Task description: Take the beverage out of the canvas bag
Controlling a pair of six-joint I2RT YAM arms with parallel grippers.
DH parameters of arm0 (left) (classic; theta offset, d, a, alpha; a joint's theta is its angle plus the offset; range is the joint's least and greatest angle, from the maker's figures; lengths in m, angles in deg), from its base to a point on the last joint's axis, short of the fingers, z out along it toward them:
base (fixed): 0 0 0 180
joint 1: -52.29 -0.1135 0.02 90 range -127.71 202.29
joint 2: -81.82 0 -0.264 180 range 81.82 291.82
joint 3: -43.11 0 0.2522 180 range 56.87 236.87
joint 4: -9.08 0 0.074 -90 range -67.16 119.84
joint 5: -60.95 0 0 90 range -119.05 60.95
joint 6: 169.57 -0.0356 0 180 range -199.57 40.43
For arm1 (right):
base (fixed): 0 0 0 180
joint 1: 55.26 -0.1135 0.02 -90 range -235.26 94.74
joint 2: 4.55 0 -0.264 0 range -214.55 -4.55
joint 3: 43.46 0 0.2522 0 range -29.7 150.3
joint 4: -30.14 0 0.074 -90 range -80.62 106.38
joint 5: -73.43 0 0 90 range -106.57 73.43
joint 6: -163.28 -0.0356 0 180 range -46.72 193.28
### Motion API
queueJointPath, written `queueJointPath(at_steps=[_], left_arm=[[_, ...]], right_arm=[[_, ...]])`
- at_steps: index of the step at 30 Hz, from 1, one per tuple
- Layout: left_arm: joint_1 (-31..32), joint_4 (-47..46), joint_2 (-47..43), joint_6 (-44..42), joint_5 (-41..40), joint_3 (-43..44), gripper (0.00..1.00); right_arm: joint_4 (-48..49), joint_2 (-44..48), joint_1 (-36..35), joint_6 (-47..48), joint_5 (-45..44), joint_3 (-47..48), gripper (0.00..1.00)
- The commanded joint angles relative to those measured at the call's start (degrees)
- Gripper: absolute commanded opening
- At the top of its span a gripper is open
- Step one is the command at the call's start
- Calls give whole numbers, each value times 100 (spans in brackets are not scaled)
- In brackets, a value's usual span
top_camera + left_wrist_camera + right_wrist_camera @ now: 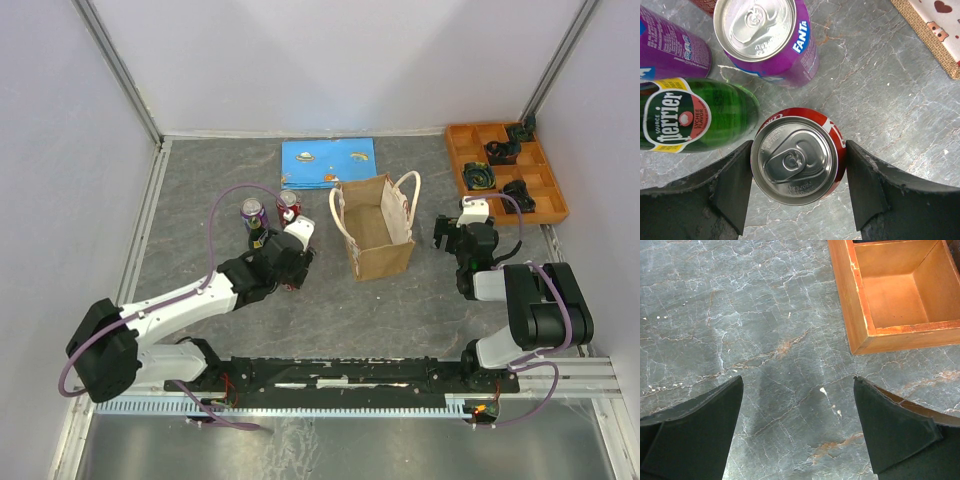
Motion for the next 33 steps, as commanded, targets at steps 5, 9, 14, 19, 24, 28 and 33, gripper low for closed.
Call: queueJointPath(at_steps=[5, 9, 14, 19, 24, 28, 33], left_arm=[[19, -572, 29, 350, -200, 41, 62], [19, -452, 51, 389, -249, 80, 90], [20, -333, -111, 392, -266, 193, 99], [20, 53, -551, 399, -258, 630, 99], [18, 163, -1147, 266, -514, 1198, 99], [-81, 273, -1346, -48, -923, 1724, 99], [-1495, 190, -1310, -339, -333, 2091, 99]], right_arm=[[237, 26, 14, 30, 44, 133, 99], [237, 23, 14, 29, 44, 133, 99], [237, 28, 14, 28, 44, 134, 99], [237, 21, 18, 28, 44, 137, 99], [237, 27, 18, 28, 44, 130, 99], [237, 27, 19, 28, 44, 135, 99], [237, 24, 14, 28, 44, 139, 99]])
